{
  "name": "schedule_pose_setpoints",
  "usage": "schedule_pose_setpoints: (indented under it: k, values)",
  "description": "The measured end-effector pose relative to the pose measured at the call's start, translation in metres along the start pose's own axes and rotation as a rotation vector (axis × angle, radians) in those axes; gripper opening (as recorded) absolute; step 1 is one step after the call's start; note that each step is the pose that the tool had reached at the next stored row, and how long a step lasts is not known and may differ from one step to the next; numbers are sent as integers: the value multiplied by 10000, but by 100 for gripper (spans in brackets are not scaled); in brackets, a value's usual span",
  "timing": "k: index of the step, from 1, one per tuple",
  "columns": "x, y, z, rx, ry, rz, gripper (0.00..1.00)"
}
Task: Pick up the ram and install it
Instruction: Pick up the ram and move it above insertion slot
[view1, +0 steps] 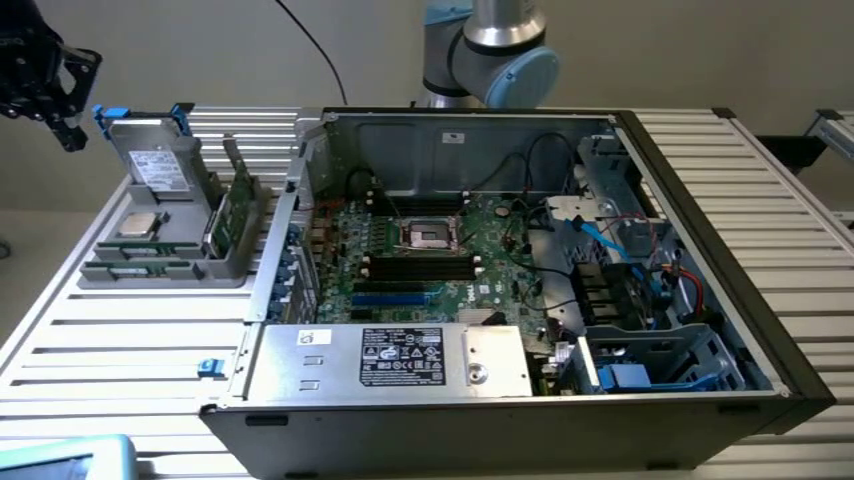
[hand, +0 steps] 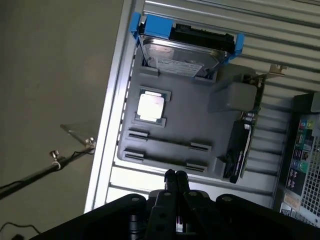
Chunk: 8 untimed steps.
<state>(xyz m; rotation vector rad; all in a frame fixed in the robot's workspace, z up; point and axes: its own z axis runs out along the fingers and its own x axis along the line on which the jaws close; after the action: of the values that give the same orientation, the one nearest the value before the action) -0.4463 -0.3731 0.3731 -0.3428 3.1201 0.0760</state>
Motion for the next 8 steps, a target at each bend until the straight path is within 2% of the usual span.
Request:
schedule_pose_setpoints:
  k: [8]
  values:
    - [0,0,0,-4,71,-1464,11]
